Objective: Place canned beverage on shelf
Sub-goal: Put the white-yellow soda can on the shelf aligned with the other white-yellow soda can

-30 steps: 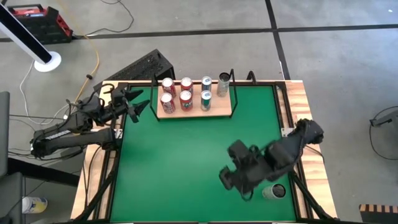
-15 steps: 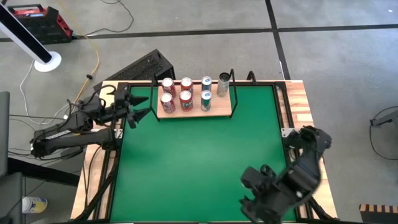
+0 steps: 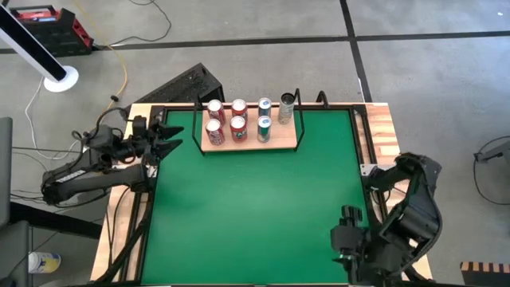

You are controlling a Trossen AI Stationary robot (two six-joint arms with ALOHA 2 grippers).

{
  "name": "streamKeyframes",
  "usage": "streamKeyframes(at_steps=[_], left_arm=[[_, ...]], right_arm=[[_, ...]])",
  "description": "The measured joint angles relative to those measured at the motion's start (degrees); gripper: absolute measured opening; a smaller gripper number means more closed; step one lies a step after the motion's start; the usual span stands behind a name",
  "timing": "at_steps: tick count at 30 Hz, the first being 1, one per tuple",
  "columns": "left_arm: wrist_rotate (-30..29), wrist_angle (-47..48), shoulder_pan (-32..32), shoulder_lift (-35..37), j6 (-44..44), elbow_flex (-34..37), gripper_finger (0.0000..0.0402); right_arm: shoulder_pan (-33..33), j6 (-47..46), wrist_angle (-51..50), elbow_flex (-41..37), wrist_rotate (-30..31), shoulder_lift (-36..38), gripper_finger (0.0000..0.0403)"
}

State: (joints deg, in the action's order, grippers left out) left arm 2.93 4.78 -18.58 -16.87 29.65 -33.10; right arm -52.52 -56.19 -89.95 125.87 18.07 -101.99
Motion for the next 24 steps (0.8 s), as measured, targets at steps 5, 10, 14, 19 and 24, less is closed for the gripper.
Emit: streamKeyframes(at_steps=[5, 10, 14, 19, 24], left_arm=[[-0.79, 0.27, -0.01, 0.62, 3.46, 0.00, 0.0322], [4.72, 0.28, 0.02, 0.84, 6.44, 0.00, 0.0322], [4.41, 1.40, 0.02, 0.82, 6.15, 0.00, 0.0322], [1.18, 3.76, 0.02, 0.80, 5.10, 0.00, 0.0322], [0.91, 3.68, 0.02, 0.82, 2.55, 0.00, 0.0322]], right_arm=[[0.78, 3.00, -0.08, -14.58, -3.56, 10.41, 0.0290], [1.32, -5.01, -0.27, -27.69, -11.94, 21.57, 0.0291], [1.28, -11.85, -0.14, -34.11, -17.98, 27.38, 0.0291], [1.28, -24.98, -0.02, -38.50, -18.45, 31.39, 0.0291], [1.23, -40.32, -0.07, -41.77, -18.52, 32.47, 0.0292]])
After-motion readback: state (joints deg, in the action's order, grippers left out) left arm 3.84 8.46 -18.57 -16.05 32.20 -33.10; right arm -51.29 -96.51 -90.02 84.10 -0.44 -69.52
